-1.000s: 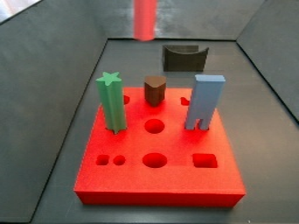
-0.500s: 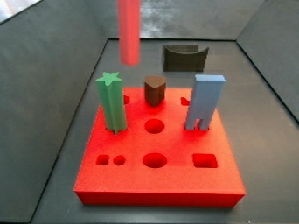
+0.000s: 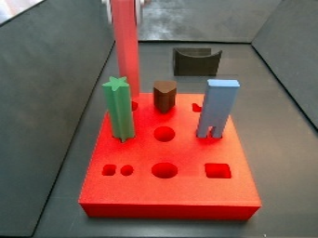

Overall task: Pick up the hexagon object. Move up. Move to above the board. Insert the hexagon object.
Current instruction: Insert the hexagon object.

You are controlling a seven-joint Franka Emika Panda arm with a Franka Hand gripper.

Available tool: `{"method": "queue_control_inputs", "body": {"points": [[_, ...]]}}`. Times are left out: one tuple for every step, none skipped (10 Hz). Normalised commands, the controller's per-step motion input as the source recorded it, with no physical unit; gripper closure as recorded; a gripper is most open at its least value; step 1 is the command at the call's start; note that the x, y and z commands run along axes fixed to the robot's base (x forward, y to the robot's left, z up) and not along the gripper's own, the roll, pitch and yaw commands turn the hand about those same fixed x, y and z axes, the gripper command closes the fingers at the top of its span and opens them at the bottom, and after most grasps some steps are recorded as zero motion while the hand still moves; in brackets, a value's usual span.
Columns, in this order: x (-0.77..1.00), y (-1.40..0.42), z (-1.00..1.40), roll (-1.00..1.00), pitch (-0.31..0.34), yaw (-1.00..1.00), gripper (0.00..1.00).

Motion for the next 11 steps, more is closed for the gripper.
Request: {"method": "queue_control_inputs", "body": {"points": [[-0.05, 0.07, -0.46, -0.05, -0.044, -0.11, 1.0], [-0.26, 0.08, -0.38, 0.0, -0.057, -0.05, 1.0], [-0.31, 0.0, -0.23, 0.0, -0.024, 0.01, 1.0], [-0.15, 0.0, -0.14, 0.0, -0.013, 0.05, 1.0], [-0.04, 0.0, -0.16, 0.0, -0.014, 0.05, 1.0], [0.0, 0.0, -0.23, -0.03, -0.041, 0.0, 1.0], [0.09, 0.0, -0.23, -0.07, -0.034, 0.0, 1.0], [0.12, 0.0, -0.18, -0.05, -0.001, -0.06, 1.0], [0.18, 0.0, -0.11, -0.01, 0.0, -0.09, 1.0], [0.2, 0.0, -0.07, 0.0, 0.0, -0.08, 1.0], [0.22, 0.0, -0.01, 0.0, 0.014, -0.06, 1.0]]}}
